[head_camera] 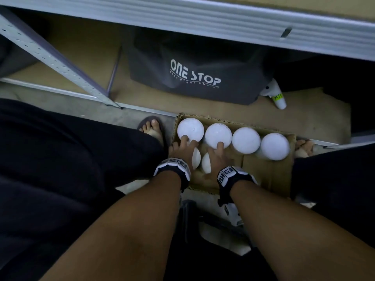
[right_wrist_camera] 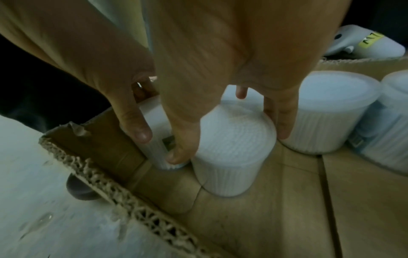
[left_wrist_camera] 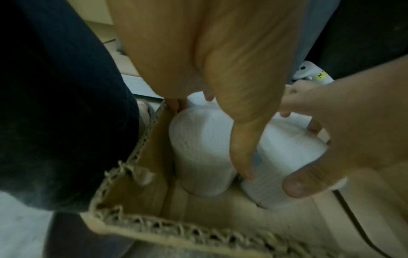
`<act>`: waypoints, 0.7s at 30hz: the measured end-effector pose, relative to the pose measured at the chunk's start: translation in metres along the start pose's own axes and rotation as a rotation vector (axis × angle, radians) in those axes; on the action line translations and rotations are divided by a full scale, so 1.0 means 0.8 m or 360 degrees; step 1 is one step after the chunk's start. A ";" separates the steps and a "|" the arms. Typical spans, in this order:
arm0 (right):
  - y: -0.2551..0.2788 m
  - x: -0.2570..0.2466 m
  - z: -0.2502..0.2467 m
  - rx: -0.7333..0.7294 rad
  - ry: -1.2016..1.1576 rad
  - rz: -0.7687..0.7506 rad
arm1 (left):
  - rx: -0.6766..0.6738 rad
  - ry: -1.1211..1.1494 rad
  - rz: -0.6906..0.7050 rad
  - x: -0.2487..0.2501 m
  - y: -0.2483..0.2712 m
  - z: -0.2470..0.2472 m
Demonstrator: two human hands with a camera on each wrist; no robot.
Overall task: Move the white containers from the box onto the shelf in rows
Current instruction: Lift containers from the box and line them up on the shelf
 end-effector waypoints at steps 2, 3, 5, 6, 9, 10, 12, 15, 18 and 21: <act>-0.001 -0.002 0.000 0.0000 0.0029 0.0003 | 0.0042 -0.0043 -0.0026 0.003 0.002 0.000; -0.001 -0.002 -0.001 -0.0013 0.0022 0.0025 | 0.0043 -0.0036 -0.0042 0.004 0.003 -0.002; 0.000 0.001 -0.003 -0.0019 -0.0055 0.0093 | 0.0041 0.0002 -0.0042 0.005 0.003 -0.004; 0.000 0.002 -0.003 0.0011 -0.0067 0.0089 | 0.0024 0.0010 -0.0033 0.004 0.002 -0.004; 0.007 0.000 -0.009 0.0077 -0.0016 0.0005 | -0.0069 0.0045 -0.0004 0.004 0.003 -0.011; 0.009 0.001 -0.012 0.0084 -0.0053 0.0008 | -0.0079 0.0056 0.0006 0.004 0.004 -0.015; 0.015 0.005 -0.016 0.0090 -0.0061 0.0002 | -0.0115 0.0098 0.0026 0.007 0.006 -0.026; 0.030 0.009 -0.032 0.0070 -0.0070 -0.0005 | -0.0155 0.0133 0.0085 0.010 0.012 -0.046; 0.045 0.011 -0.055 0.0015 -0.0079 0.0002 | -0.0151 0.0151 0.0102 0.017 0.021 -0.071; 0.063 0.013 -0.083 0.0039 -0.0050 -0.0024 | -0.0090 0.0122 0.0096 0.026 0.017 -0.094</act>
Point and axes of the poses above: each hand's wrist, its own y-axis away from the middle knuckle, its own z-axis out of the palm, x = y × z, the point moved 2 cm from there along -y, towards the middle knuckle, and after that the axes turned 4 degrees about -y, right-handed, at the moved point
